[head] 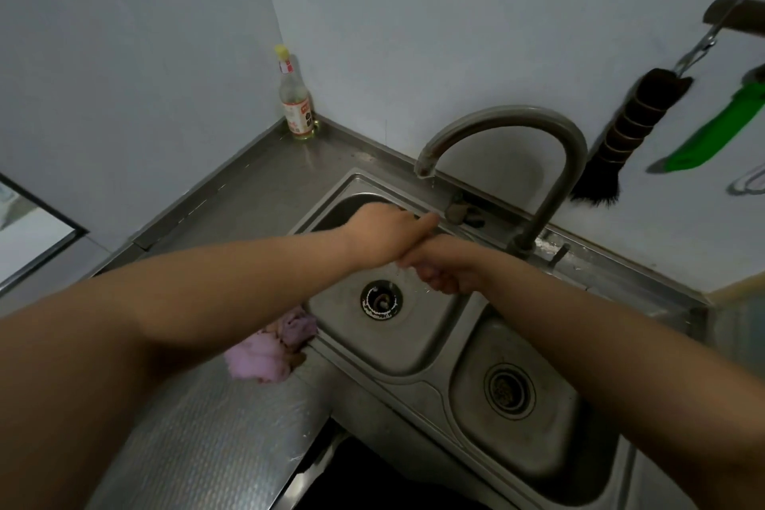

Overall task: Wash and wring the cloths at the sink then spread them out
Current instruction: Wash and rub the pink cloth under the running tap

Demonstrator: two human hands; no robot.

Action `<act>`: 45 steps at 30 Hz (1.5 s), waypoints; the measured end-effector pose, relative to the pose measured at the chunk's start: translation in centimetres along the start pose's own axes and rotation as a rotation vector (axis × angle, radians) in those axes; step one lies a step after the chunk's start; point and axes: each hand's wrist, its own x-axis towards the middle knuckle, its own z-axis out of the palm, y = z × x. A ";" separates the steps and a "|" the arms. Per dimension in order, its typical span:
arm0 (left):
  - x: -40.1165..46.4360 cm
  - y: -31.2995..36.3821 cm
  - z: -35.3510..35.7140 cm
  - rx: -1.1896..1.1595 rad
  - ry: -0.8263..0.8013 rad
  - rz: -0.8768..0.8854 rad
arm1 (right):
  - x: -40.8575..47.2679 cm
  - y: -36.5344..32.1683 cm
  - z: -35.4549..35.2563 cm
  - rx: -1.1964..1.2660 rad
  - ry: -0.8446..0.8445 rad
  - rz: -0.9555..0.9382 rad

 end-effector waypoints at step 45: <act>-0.4 1.3 -2.0 -0.158 -0.099 -0.128 | -1.1 -1.1 -0.1 -0.603 0.189 -0.145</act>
